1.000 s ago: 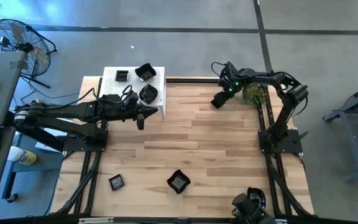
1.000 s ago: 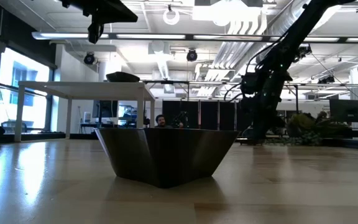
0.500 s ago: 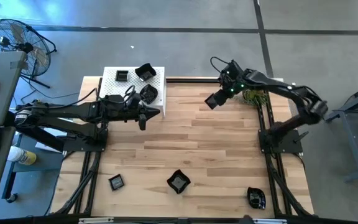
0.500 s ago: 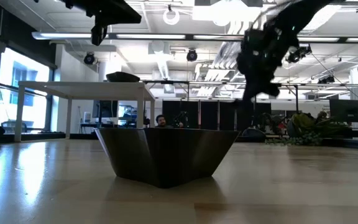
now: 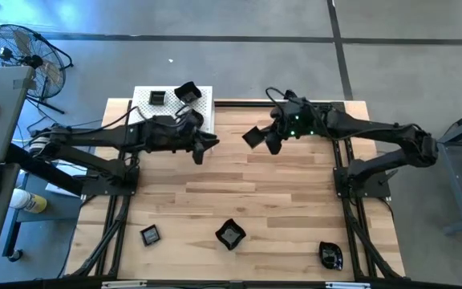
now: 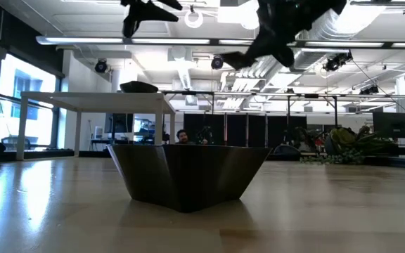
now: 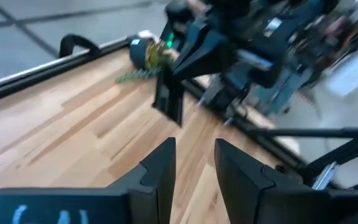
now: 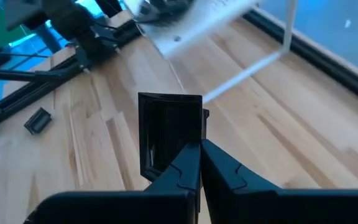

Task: Pick & Place Mini shaped plates
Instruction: Stack the black square plate on top of the other black square plates on the shelf

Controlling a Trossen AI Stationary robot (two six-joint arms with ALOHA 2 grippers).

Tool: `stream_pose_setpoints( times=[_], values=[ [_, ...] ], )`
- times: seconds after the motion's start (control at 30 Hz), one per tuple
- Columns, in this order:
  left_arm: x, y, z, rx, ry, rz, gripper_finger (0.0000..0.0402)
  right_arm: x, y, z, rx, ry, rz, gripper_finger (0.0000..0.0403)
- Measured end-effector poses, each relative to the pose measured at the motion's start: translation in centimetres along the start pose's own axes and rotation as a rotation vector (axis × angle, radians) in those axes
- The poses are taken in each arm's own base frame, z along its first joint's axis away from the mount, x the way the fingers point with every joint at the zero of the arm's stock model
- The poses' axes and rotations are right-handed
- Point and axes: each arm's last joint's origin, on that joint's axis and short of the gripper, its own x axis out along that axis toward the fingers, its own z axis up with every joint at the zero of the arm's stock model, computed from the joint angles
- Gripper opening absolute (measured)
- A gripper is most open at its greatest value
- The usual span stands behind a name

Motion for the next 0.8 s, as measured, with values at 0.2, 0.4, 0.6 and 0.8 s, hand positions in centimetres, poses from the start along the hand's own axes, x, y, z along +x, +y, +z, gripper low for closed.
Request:
stream_pose_setpoints(
  times=[0.2,0.4,0.6,0.8],
  values=[
    [1.7,-1.6,1.9,0.096,0.139,0.089,0.0110,-0.9,2.9,1.1,-0.134,-0.073,-0.018,0.0003],
    [3.7,-3.4,4.0,0.189,0.160,0.099,0.0110,-1.4,4.5,1.5,-0.236,-0.102,-0.036,0.0004],
    [5.7,-4.5,5.1,0.251,0.171,0.122,0.0110,-1.4,5.0,1.3,-0.281,-0.103,-0.042,0.0004],
    [7.2,-4.8,5.0,0.264,0.224,0.148,0.0110,-1.4,5.2,1.3,-0.283,-0.106,-0.028,0.0004]
  ],
)
